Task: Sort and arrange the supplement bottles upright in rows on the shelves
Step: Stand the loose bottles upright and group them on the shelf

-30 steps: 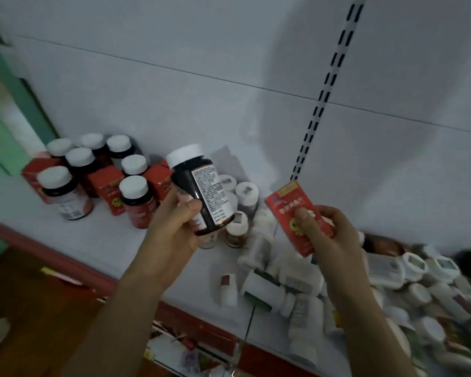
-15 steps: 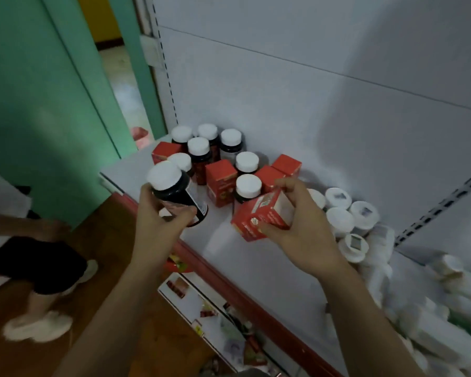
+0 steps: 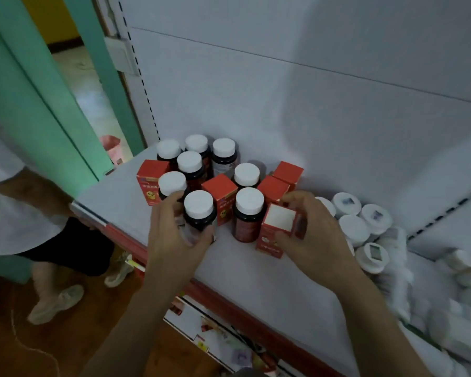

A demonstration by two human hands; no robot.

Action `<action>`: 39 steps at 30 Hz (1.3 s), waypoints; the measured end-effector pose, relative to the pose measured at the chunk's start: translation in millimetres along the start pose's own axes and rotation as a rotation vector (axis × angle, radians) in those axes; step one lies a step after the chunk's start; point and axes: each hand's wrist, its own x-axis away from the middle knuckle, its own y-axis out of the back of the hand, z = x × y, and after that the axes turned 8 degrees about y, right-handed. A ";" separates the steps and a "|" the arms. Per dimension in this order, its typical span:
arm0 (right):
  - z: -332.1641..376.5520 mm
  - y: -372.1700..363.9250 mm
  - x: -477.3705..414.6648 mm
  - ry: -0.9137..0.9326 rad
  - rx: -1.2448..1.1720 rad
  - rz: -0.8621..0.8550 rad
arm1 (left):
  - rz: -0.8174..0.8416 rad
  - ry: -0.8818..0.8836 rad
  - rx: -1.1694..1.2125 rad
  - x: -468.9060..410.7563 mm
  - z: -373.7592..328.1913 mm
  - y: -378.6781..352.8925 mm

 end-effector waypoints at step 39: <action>-159.8 383.0 322.5 -0.739 0.490 0.114 | 0.992 -0.918 -0.420 169.5 -343.2 -327.1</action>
